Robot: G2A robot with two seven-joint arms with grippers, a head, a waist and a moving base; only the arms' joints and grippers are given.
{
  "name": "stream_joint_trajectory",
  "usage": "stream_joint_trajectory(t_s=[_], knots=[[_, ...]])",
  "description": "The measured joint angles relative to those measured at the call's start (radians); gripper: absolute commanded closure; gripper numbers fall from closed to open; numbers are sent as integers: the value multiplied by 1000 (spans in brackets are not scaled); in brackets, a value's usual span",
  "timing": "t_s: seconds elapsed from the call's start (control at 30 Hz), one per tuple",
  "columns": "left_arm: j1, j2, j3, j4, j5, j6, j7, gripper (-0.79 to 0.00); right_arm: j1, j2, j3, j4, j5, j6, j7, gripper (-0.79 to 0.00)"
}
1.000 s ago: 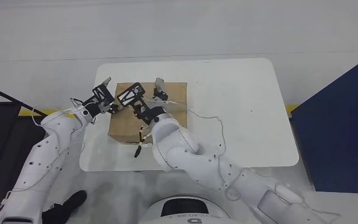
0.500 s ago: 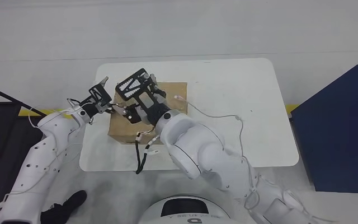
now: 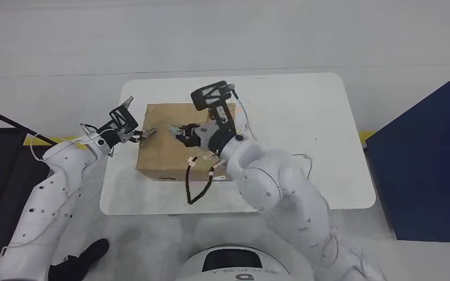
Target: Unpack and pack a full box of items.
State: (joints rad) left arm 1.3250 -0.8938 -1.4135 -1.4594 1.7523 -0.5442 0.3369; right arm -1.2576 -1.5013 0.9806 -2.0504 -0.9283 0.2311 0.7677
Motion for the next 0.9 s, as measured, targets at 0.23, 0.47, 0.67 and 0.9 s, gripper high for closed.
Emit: stream_joint_trajectory(t_s=[0.23,0.47,0.67,0.9], knots=[[16,-1,6,-26,7,-6,-29,-785,-96,24,214,103,288,-74,33,-785],[17,-3,21,-26,21,-24,-53,-785,-110,32,242,158,361,-110,5,-785],[19,-3,16,-30,15,-26,-58,-785,-104,35,237,217,392,-96,-28,-785],[33,-1,-3,-23,4,-25,-48,-785,-121,44,283,230,413,-98,-102,-785]])
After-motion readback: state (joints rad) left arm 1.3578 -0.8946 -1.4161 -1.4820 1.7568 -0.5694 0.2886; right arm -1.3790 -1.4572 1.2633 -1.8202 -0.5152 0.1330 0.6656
